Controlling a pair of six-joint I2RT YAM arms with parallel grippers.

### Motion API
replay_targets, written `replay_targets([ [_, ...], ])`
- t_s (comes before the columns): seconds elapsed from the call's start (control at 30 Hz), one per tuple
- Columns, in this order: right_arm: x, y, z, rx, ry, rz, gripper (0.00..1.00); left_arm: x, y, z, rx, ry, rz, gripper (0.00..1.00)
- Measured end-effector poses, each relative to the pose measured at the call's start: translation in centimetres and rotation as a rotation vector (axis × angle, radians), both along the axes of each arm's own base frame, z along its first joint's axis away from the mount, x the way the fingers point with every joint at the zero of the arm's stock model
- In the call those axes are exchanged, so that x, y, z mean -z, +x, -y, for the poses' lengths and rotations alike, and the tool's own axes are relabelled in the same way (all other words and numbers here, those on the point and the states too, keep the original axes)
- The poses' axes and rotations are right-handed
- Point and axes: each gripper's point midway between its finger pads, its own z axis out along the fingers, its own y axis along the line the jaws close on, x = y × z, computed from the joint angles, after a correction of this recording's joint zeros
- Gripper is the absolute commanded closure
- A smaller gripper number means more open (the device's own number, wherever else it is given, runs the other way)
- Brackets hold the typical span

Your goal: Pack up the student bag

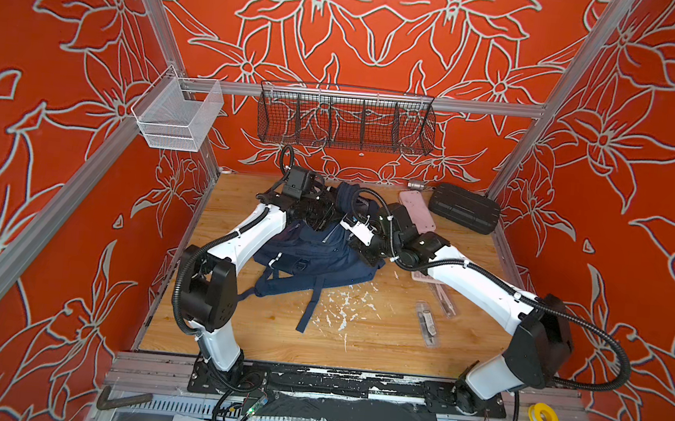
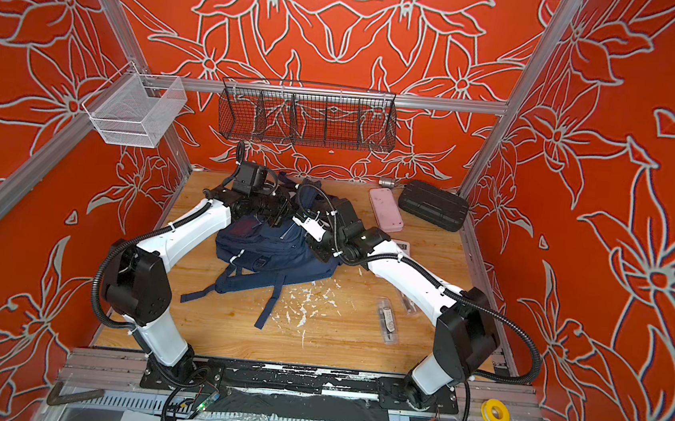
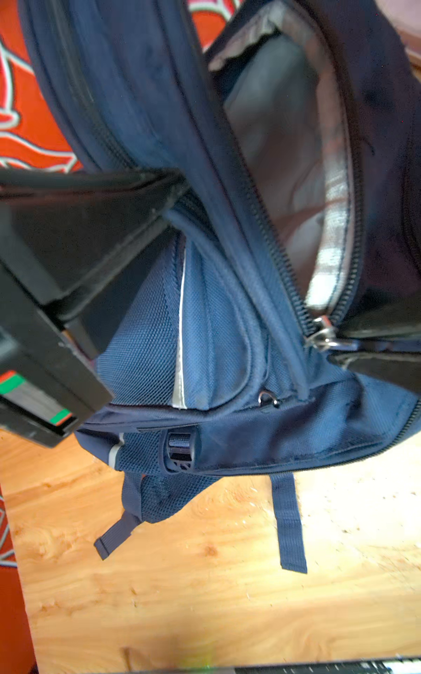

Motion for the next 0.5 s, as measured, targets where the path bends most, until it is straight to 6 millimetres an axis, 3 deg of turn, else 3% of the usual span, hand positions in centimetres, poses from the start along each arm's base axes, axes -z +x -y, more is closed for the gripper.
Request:
replay_targets([
  [0.23, -0.7, -0.2, -0.9, -0.022, 0.046, 0.045, 1.00, -1.1, 0.5, -0.7, -0.033, -0.011, 0.018, 1.00],
  [0.5, 0.1, -1.2, -1.9, -0.067, 0.045, 0.071, 1.00, -1.0, 0.2, -1.1, -0.035, 0.005, -0.007, 1.00],
])
